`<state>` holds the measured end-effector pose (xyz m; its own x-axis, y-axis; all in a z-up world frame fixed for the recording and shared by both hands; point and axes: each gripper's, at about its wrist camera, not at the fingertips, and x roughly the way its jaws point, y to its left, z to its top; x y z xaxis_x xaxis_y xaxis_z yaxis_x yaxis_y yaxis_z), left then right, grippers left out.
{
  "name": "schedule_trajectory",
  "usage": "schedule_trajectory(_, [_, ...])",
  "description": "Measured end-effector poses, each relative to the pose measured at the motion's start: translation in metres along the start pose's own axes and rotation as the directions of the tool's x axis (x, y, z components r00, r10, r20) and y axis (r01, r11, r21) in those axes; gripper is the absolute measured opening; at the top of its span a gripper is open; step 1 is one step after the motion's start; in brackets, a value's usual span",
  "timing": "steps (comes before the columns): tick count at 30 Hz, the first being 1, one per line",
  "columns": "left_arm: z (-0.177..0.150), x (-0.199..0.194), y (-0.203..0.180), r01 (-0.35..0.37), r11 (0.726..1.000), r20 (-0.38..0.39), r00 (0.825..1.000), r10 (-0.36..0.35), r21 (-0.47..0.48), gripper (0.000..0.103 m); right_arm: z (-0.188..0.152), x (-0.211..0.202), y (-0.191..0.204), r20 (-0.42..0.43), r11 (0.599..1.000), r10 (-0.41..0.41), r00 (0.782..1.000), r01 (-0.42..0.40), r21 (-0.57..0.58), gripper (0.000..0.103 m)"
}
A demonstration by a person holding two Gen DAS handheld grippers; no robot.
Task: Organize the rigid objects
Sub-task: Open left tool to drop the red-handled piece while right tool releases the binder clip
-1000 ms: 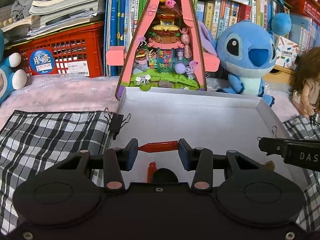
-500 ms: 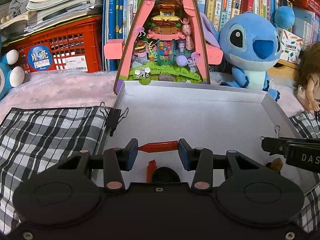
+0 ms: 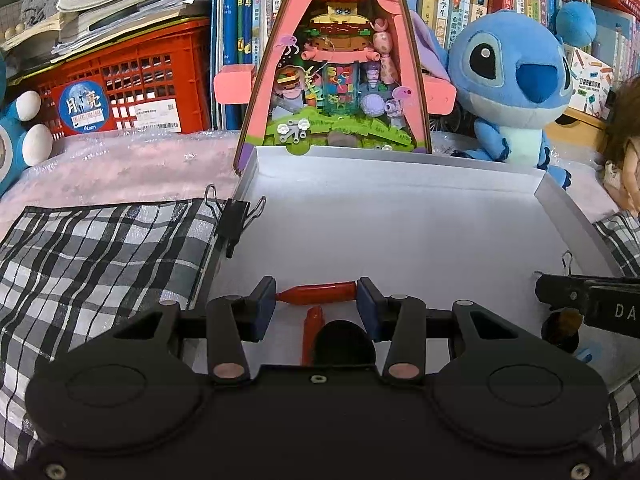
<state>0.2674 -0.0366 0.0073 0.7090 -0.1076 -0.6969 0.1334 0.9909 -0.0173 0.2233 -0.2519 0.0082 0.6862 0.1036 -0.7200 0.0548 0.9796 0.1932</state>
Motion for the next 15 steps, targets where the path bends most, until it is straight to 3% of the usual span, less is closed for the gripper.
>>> schedule_trajectory(8, [-0.003, -0.002, -0.001, -0.002, 1.0, 0.014, 1.0, 0.001, 0.016, 0.042, -0.002, 0.0, 0.0, 0.008, 1.0, 0.002, 1.0, -0.002, -0.001, 0.039])
schedule_trajectory(11, [-0.003, -0.005, -0.002, 0.002, 1.0, 0.012, 1.0, -0.002, 0.021, 0.046, -0.003, -0.001, -0.001, 0.019, 1.0, 0.002, 1.0, -0.002, 0.003, 0.045])
schedule_trajectory(12, [-0.003, -0.006, -0.002, 0.006, 1.0, 0.014, 1.0, -0.006, 0.018, 0.048, -0.003, -0.002, -0.001, 0.025, 1.0, 0.002, 1.0, -0.002, 0.003, 0.055])
schedule_trajectory(15, [-0.003, -0.013, -0.001, 0.018, 1.0, 0.02, 1.0, -0.019, 0.012, 0.057, -0.004, -0.008, -0.002, 0.044, 1.0, 0.011, 0.999, -0.011, 0.003, 0.059])
